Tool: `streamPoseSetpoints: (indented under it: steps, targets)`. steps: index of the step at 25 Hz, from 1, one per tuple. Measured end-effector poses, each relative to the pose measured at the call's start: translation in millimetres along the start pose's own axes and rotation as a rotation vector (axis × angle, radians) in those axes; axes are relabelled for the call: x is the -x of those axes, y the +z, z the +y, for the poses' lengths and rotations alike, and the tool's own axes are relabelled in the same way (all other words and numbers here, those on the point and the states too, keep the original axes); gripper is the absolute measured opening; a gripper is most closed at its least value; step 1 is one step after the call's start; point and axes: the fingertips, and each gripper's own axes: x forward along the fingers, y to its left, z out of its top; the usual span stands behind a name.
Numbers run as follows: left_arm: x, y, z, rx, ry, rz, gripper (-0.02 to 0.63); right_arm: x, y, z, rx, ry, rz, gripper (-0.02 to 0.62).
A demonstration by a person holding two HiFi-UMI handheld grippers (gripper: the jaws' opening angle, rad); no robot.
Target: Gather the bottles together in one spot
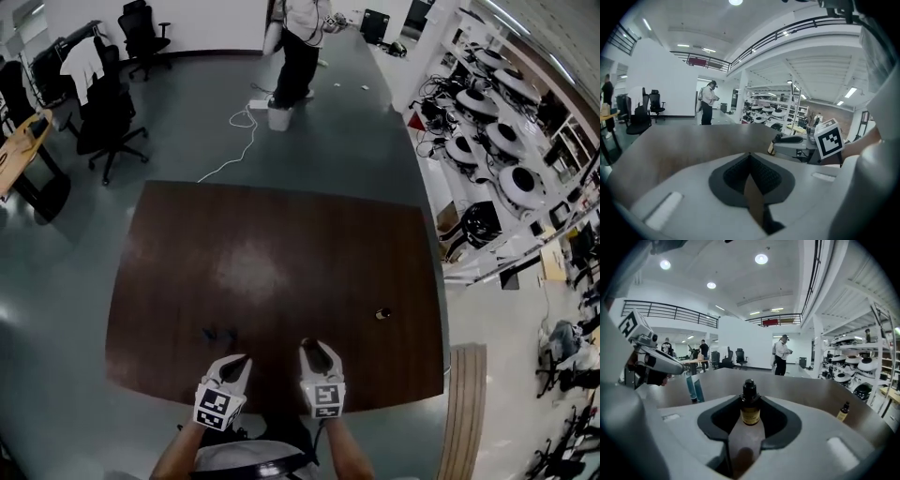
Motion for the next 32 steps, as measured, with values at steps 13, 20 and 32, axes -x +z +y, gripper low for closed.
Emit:
streamPoseSetpoints:
  steps: [13, 20, 32]
  targets:
    - [46, -21, 48, 0.106, 0.177, -0.02, 0.0, -46, 8, 78, 0.082, 0.236, 0.011, 0.13]
    - [56, -29, 63, 0.137, 0.207, -0.019, 0.0, -58, 1, 102, 0.109, 0.287, 0.037, 0.13]
    - [51, -45, 83, 0.167, 0.216, -0.002, 0.0, -80, -34, 117, 0.093, 0.319, 0.098, 0.13]
